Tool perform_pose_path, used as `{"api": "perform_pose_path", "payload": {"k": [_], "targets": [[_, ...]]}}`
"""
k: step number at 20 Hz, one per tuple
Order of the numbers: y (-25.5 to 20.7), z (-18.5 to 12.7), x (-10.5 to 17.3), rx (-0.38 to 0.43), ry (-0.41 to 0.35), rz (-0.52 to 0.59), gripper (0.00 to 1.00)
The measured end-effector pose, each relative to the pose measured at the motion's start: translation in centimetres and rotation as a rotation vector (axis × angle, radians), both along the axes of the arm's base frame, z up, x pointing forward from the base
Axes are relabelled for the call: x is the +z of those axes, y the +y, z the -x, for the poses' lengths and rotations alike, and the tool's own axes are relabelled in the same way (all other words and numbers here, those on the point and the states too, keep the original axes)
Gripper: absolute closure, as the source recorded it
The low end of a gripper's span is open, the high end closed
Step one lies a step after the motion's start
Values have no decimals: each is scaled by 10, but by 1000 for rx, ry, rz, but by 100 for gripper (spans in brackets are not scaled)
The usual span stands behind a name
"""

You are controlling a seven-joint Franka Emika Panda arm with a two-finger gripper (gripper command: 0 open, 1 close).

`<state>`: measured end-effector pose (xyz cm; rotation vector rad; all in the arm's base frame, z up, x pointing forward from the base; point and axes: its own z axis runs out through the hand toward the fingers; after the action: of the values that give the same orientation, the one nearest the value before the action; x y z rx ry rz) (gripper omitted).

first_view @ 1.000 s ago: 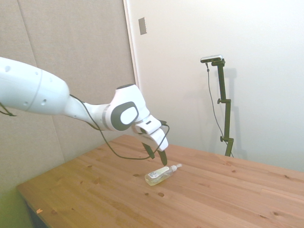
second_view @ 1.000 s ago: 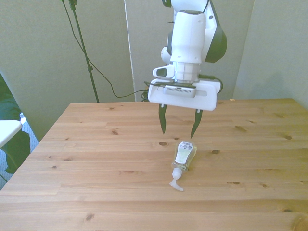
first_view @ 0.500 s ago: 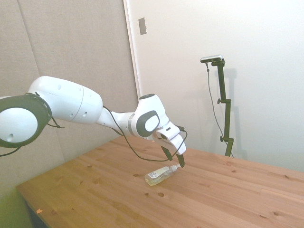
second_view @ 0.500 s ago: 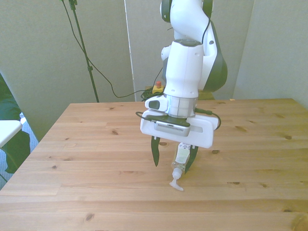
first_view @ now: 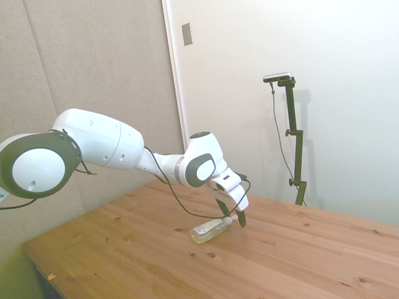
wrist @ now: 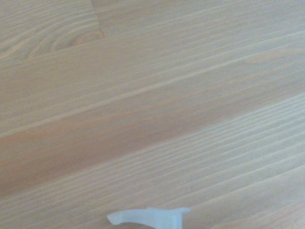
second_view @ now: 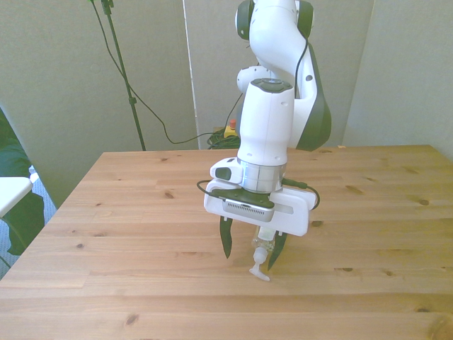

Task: Stand the sanitizer

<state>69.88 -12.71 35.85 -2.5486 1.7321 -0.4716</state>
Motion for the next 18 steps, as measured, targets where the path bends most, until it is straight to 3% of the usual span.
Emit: {"api": "perform_pose_path", "payload": {"k": [18], "targets": [[-7, -3, -8, -38, 10, -42, 100]]}}
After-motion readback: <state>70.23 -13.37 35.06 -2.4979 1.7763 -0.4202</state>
